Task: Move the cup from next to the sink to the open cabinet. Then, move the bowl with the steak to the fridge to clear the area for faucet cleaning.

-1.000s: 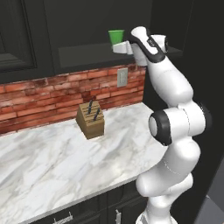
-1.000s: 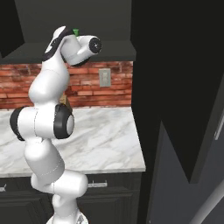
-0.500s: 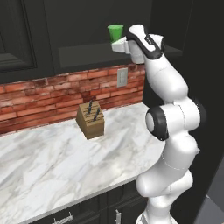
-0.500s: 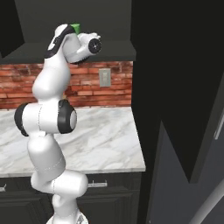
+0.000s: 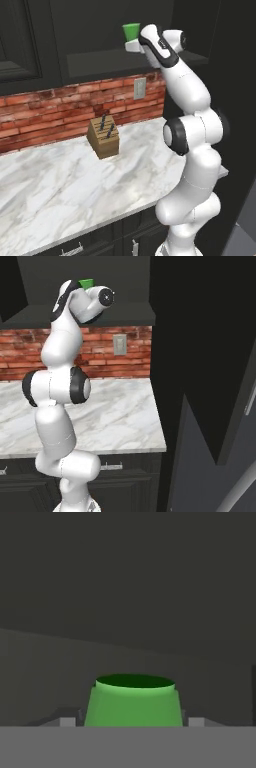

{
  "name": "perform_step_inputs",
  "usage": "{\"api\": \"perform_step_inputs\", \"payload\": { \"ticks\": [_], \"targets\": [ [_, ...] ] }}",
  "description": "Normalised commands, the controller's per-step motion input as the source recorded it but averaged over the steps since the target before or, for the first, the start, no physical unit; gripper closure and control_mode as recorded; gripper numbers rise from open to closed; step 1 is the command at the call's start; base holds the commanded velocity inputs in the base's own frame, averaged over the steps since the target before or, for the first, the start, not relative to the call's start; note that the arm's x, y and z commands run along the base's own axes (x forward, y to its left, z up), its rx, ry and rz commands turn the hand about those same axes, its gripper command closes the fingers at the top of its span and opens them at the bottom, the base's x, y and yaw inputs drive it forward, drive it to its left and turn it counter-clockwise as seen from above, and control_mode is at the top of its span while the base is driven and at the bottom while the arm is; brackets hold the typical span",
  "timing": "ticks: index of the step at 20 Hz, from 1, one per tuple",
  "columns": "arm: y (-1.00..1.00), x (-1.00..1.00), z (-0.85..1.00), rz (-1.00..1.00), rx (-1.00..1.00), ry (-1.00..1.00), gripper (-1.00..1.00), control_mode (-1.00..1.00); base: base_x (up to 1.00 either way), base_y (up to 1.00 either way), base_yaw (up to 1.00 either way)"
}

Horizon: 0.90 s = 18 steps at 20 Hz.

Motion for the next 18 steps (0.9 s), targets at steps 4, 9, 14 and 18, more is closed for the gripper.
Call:
{"api": "perform_step_inputs", "payload": {
  "ticks": [4,9,14,18],
  "targets": [
    [-0.12,-0.44,0.00,0.00,0.00,0.00,-1.00,-1.00,0.00,0.00,0.00],
    [-0.08,-0.25,0.00,0.00,0.00,-0.04,-1.00,-1.00,0.00,0.00,0.00],
    [-0.16,-0.36,0.00,0.00,0.00,-0.03,-1.00,-1.00,0.00,0.00,0.00],
    [-0.34,-0.60,-0.04,0.00,0.00,-0.03,-1.00,-1.00,0.00,0.00,0.00]
  ]
}}
